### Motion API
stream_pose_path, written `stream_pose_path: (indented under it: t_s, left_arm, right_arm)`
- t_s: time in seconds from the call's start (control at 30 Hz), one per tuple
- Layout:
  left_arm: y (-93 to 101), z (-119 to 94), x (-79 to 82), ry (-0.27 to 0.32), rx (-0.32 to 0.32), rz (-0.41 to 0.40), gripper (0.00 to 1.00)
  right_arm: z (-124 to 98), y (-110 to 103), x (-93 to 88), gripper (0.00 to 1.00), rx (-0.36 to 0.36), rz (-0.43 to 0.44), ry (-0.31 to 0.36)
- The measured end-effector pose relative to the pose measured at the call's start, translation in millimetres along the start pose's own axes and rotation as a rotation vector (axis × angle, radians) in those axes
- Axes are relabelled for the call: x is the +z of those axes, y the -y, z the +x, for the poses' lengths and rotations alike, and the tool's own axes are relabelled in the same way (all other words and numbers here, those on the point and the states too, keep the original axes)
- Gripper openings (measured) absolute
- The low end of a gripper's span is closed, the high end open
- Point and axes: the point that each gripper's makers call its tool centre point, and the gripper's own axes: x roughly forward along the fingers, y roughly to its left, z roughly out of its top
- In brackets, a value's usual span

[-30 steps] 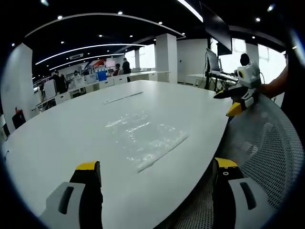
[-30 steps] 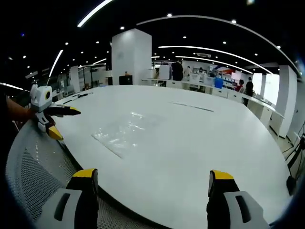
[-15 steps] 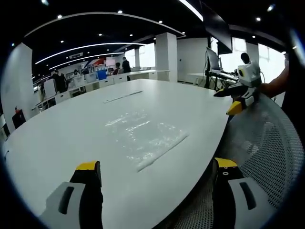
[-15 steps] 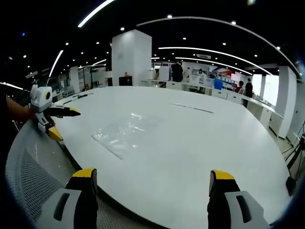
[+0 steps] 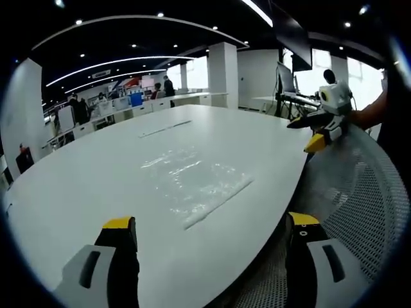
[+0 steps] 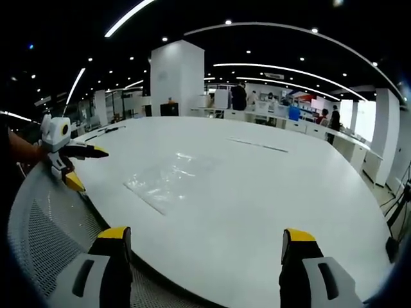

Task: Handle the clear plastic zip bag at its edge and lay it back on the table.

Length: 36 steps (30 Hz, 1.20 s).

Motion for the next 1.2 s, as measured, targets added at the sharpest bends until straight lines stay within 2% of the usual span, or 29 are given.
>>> stream_pose_path:
  t_s: [0.6,1.2]
  left_arm:
    - [-6.4,0.3,-3.6,-0.010,0.020,-0.005,0.94]
    - [-3.4,0.6,-6.3,-0.038,0.005,0.017,0.95]
  right_arm:
    - [1.1,2.2,0.6,0.97,-0.001,0.008,0.009]
    - [0.6,1.7,2.5,0.97,-0.002,0.010,0.013]
